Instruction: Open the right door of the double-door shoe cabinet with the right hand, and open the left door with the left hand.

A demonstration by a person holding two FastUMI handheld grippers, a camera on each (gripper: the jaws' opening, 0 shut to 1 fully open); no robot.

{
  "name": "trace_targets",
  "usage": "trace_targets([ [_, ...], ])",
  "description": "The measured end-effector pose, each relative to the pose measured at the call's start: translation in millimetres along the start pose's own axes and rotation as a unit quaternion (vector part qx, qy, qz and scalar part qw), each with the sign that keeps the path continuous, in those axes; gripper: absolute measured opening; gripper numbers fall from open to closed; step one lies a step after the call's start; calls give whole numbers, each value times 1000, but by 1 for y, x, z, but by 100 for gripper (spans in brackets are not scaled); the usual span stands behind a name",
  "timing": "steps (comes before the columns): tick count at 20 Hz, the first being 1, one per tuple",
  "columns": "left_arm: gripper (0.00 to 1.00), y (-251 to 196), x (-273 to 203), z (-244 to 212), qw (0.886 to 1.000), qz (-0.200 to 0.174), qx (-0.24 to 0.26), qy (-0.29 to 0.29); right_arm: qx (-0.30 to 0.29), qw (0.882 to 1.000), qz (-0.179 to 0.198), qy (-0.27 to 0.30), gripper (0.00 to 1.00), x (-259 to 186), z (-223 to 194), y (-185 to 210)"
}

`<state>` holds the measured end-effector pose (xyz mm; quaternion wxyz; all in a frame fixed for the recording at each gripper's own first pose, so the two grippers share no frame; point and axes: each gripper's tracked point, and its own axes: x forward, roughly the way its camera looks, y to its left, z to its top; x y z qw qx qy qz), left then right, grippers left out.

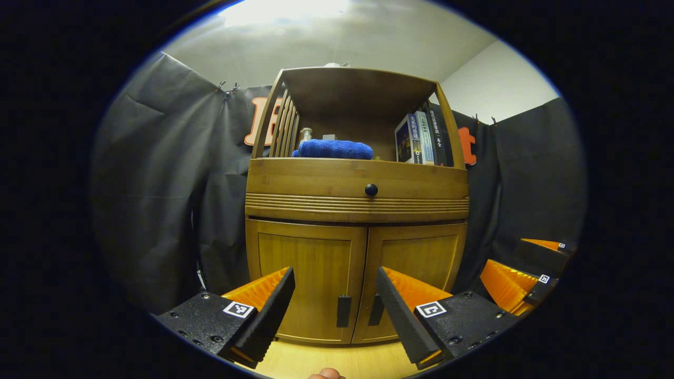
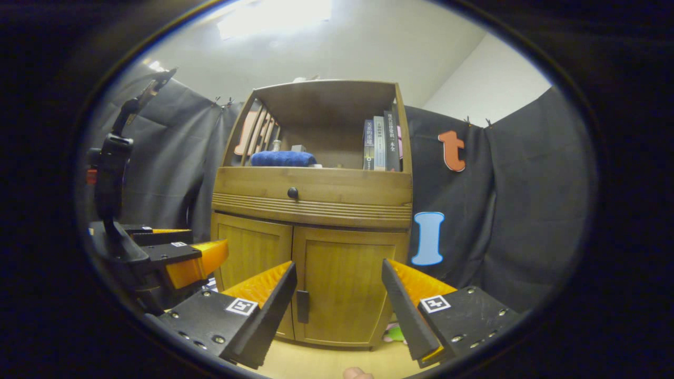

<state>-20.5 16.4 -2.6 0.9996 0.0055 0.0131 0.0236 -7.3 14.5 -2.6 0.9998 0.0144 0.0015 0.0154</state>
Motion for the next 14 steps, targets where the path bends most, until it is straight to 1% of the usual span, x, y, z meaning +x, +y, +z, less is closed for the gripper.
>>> trace_targets([
  [1,96,0,-1,-2,1000,0,0,2,0,1000,1,2,96,1,0,1],
  [2,93,0,-1,-2,1000,1,1,2,1,1000,2,2,96,0,-1,1],
  [3,92,1,-1,-2,1000,1,1,2,1,1000,3,4,96,1,-2,2],
  [11,92,0,1,0,1000,3,-1,-3,-3,1000,4,4,96,3,-3,1],
  [12,93,0,2,0,1000,2,-1,-3,-3,1000,3,4,94,2,-3,0],
  [13,93,-1,2,0,1000,1,-1,-4,-3,1000,0,3,94,2,-3,-1],
  [14,93,-2,2,1,1000,0,-1,-4,-3,1000,-2,3,96,1,-4,-3],
])
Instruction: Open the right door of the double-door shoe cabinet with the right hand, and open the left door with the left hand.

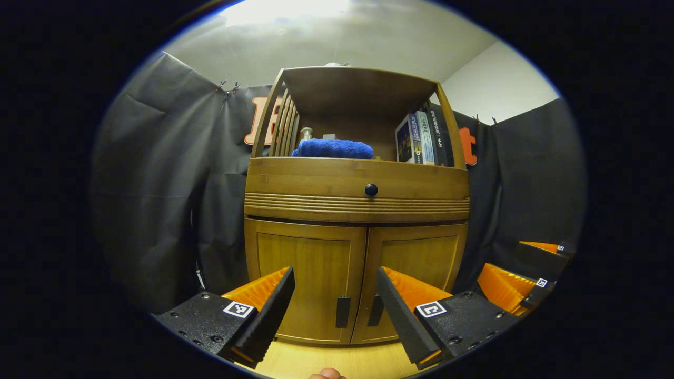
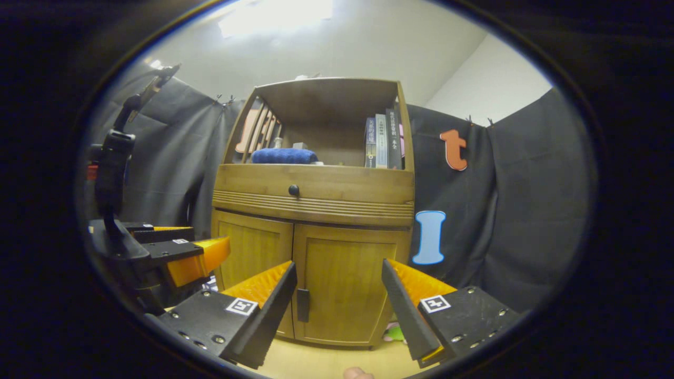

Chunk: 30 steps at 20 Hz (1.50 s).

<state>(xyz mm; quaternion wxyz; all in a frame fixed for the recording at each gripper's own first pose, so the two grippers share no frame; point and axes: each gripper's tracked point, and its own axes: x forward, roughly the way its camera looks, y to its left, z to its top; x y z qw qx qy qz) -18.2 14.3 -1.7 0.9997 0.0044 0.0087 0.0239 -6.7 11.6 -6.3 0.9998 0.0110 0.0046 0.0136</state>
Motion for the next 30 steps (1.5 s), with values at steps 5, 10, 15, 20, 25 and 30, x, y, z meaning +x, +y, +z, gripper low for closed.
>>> trace_targets([
  [5,93,7,-2,0,1000,11,0,-1,2,1000,-5,6,96,0,-7,-4],
  [10,93,28,-7,-1,999,37,17,1,19,1000,7,15,96,7,-17,9],
  [15,92,42,-9,2,998,55,12,-2,13,999,10,28,96,22,-31,19],
  [20,93,54,-10,6,998,60,18,-8,12,998,11,55,99,49,-68,36],
  [25,93,76,-8,5,998,67,17,-7,28,995,9,94,80,93,-107,64],
  [30,93,114,-1,3,995,92,38,-4,30,993,7,118,77,130,-143,86],
])
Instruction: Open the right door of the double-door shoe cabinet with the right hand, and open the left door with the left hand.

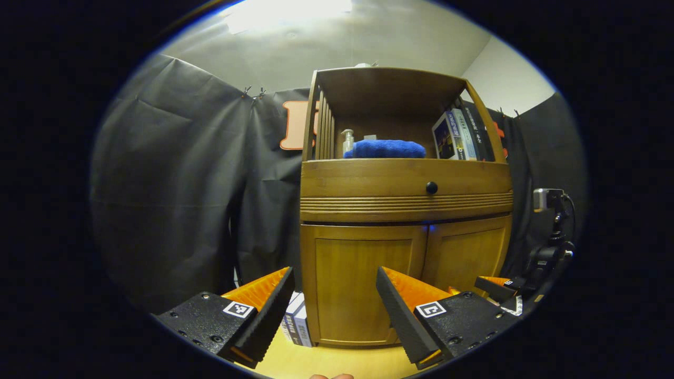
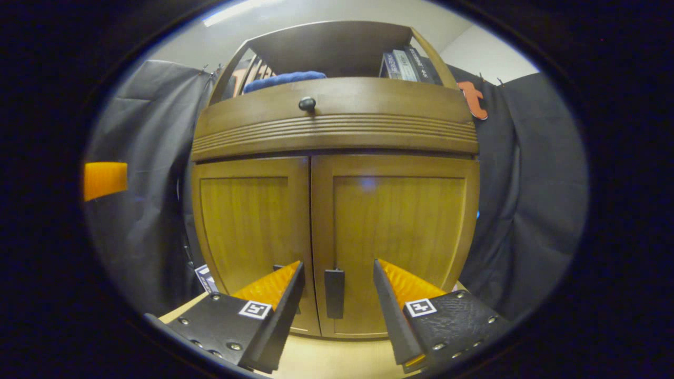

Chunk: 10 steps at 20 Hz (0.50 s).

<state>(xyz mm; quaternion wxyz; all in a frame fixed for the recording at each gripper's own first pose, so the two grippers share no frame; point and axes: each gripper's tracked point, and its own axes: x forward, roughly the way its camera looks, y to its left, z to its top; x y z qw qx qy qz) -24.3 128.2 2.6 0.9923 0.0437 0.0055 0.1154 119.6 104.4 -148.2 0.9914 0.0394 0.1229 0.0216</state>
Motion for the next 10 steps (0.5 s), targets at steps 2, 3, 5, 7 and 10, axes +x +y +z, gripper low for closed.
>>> trace_targets([
  [2,93,14,9,-1,1000,9,4,0,4,1000,-8,11,63,15,-11,3],
  [3,93,20,11,-2,1000,13,5,-1,8,1000,-10,17,63,21,-15,5],
  [5,92,31,19,-5,1000,19,6,0,7,999,-24,31,66,35,-31,1],
  [7,92,41,25,-8,1000,24,8,4,11,999,-29,42,57,49,-37,3],
  [10,93,49,31,-12,1000,28,6,8,13,998,-36,51,57,55,-47,2],
])
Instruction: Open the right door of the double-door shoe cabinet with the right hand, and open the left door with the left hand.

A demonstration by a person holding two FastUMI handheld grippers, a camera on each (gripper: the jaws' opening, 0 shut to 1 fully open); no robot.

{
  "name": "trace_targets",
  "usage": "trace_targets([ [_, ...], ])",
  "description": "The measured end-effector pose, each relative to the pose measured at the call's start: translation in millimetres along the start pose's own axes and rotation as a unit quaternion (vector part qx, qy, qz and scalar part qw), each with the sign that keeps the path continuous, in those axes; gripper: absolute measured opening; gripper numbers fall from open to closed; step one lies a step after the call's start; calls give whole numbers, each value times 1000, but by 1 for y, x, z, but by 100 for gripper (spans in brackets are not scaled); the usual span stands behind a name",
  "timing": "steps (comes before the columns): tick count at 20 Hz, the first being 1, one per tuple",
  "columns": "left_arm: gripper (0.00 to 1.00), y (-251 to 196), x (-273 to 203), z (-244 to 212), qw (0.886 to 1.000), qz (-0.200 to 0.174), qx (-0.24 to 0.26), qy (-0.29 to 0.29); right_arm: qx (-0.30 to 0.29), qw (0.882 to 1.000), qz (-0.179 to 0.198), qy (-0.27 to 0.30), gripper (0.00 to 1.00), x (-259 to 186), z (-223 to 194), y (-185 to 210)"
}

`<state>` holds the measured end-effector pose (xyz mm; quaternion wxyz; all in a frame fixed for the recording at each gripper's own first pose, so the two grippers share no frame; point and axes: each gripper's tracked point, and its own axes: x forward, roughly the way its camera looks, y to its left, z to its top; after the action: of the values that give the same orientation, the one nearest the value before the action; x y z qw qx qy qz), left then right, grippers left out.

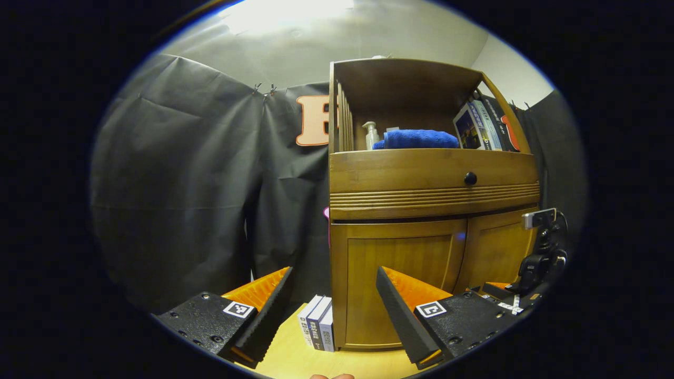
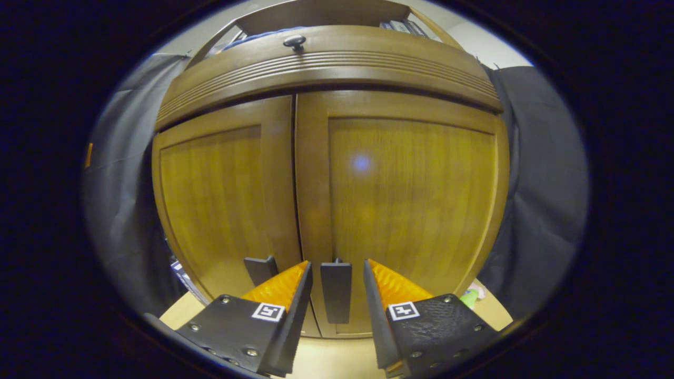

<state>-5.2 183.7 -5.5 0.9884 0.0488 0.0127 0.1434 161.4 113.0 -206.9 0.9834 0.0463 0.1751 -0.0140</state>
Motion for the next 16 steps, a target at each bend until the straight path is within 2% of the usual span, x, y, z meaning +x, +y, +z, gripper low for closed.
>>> trace_targets([
  [1,93,3,2,-1,1000,1,-1,1,4,1000,-2,-3,58,-10,3,0],
  [3,93,3,4,-4,1000,1,-6,4,-2,1000,-5,1,38,10,-1,3],
  [8,93,3,4,-6,1000,-2,-16,7,-8,1000,-16,0,31,8,-2,2],
  [9,93,3,3,-7,1000,-2,-18,7,-9,1000,-18,6,25,9,-2,2],
  [10,93,2,3,-5,1000,-3,-20,6,-4,1000,-21,9,28,8,-4,2],
  [16,93,-2,-8,-1,1000,-11,-23,1,14,999,-50,6,28,-17,-7,-6],
])
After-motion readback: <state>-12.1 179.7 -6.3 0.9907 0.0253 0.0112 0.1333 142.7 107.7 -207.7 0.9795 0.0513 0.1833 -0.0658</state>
